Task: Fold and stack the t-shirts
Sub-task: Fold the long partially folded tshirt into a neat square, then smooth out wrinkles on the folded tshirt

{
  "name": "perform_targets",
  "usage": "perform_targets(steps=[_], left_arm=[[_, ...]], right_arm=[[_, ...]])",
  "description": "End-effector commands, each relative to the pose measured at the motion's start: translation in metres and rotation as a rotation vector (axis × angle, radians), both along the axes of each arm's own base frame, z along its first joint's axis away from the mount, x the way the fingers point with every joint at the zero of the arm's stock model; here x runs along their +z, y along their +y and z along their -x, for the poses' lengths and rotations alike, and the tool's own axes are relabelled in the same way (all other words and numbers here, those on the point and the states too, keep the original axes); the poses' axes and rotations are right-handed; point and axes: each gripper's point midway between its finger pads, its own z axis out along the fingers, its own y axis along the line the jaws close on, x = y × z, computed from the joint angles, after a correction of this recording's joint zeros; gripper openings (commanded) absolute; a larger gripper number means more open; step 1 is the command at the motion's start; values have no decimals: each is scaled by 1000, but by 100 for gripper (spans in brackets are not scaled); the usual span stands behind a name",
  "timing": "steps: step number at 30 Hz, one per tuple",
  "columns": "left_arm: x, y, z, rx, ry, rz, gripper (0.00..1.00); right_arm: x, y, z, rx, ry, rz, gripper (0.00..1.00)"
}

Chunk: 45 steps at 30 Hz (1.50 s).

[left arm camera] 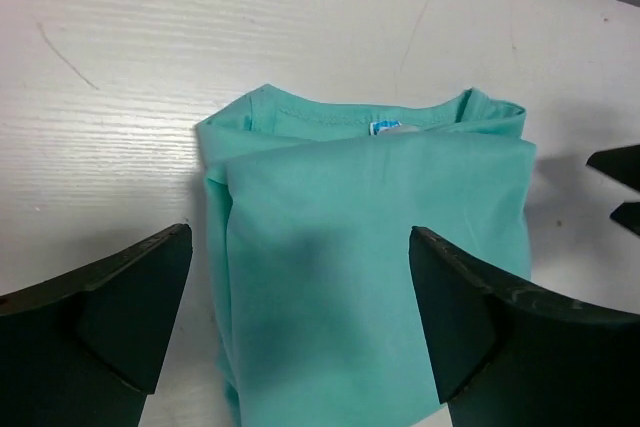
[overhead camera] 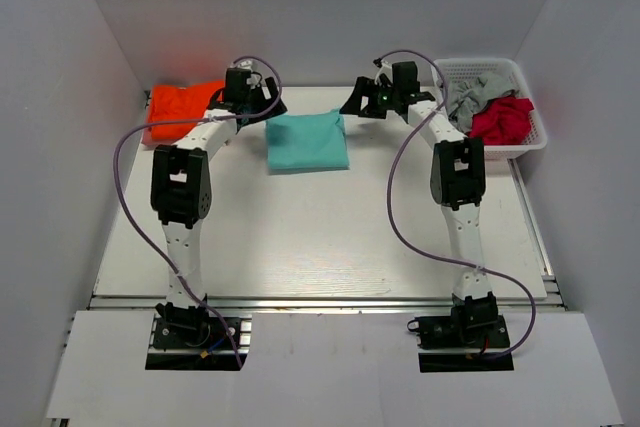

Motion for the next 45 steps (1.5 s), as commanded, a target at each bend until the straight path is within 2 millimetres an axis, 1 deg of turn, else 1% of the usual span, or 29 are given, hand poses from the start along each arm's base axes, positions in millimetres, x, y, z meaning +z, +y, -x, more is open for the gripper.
perform_targets(steps=[1,2,3,4,5,6,8,11,16,18,21,22,24,25,29,30,31,32,33,34,35,36,37,38,39,40,41,42,45], left_arm=[[64,-7,-13,-88,-147,18,100],[71,-10,-13,-110,-174,24,100],[72,-11,-9,-118,-171,29,100],[67,-10,-6,-129,-172,11,100],[66,-18,-1,-157,-171,9,100],[64,-20,5,-171,-168,17,100],[53,-37,16,-259,-160,52,100],[46,-42,25,-287,-142,80,100],[8,-48,33,-315,-61,111,100],[-16,-50,40,-326,-3,128,100],[-39,-52,51,-334,64,146,100],[-47,-53,60,-346,96,156,100],[-68,-52,77,-357,152,166,100],[-69,-51,83,-357,153,166,100],[-91,-49,134,-395,245,205,100],[-79,-54,145,-422,227,216,100],[-91,-55,176,-453,274,227,100],[-90,-53,186,-454,273,227,100],[-87,-61,204,-482,281,223,100],[-80,-61,232,-512,289,225,100],[-76,-62,250,-530,307,229,100],[-71,-69,270,-564,320,231,100],[-54,-67,292,-597,288,231,100],[-46,-67,307,-610,285,229,100],[-37,-68,317,-624,259,217,100],[-30,-63,323,-606,242,210,100],[0,-63,323,-607,141,198,100],[3,-52,319,-546,120,148,100],[24,-32,302,-396,34,80,100]], right_arm=[[108,-6,-30,-64,-363,28,90],[95,-7,-22,-63,-341,37,90],[131,-9,-10,-62,-390,21,90],[112,-12,-1,-63,-342,32,90],[96,-11,10,-54,-298,43,90],[107,-8,20,-27,-312,33,90],[85,7,43,45,-227,40,90],[68,30,65,112,-171,41,90],[40,59,88,174,-106,-18,90],[19,66,97,192,-45,-34,90],[-10,69,108,210,40,-31,90],[-14,68,110,215,40,-27,90],[-37,65,128,222,97,-10,90],[-51,60,138,220,140,1,90],[-71,51,186,252,201,17,90],[-84,41,216,264,254,36,90],[-76,39,225,272,241,39,90],[-76,38,236,279,249,44,90],[-74,33,257,288,263,48,90],[-72,28,280,301,277,56,90],[-71,28,293,316,281,60,90],[-66,20,317,331,304,61,90],[-62,16,339,355,303,69,90],[-70,6,367,368,371,101,90],[-40,5,368,363,269,92,90],[-47,-4,379,343,271,138,90],[-48,-15,378,294,270,191,90],[-20,-16,373,272,180,171,90],[7,-25,354,194,59,212,90]])
